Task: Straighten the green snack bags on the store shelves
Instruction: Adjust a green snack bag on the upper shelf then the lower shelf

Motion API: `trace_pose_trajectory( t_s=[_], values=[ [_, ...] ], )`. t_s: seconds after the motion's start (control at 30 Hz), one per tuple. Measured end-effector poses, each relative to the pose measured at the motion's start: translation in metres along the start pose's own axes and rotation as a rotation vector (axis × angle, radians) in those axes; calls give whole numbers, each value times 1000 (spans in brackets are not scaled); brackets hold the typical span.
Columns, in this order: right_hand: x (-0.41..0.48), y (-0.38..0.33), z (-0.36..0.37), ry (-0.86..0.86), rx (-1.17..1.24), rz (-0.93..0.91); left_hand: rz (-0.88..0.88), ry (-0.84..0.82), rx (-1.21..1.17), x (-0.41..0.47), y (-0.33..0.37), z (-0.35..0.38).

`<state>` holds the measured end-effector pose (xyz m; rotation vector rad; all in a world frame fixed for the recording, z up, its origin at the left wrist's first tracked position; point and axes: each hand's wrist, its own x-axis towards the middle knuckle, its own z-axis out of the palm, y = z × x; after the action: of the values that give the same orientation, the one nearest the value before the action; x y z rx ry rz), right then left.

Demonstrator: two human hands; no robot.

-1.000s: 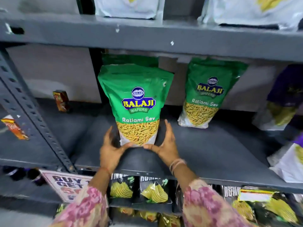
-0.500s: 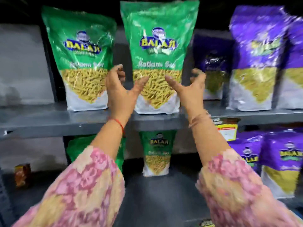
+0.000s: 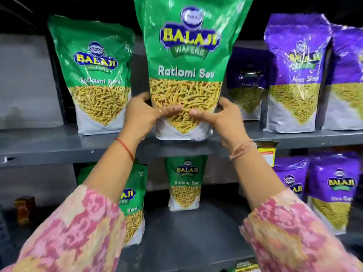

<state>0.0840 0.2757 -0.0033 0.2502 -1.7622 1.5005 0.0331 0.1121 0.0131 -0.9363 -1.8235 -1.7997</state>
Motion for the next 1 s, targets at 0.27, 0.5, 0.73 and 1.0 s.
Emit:
trace_pose_trajectory(
  t_s=[0.27,0.5,0.73,1.0],
  values=[
    [-149,18,-20,-82,-21,-39,-73,137,38,-163,-30,-9],
    [-208,167,-15,-73,-118,374,-469,-61,154,-224,-169,20],
    [-171,273,7,-34,-90,537,-596,-280,28,-173,-281,31],
    [-185,298,12,-33,-147,550,-685,-297,87,-180,-308,33]
  ],
)
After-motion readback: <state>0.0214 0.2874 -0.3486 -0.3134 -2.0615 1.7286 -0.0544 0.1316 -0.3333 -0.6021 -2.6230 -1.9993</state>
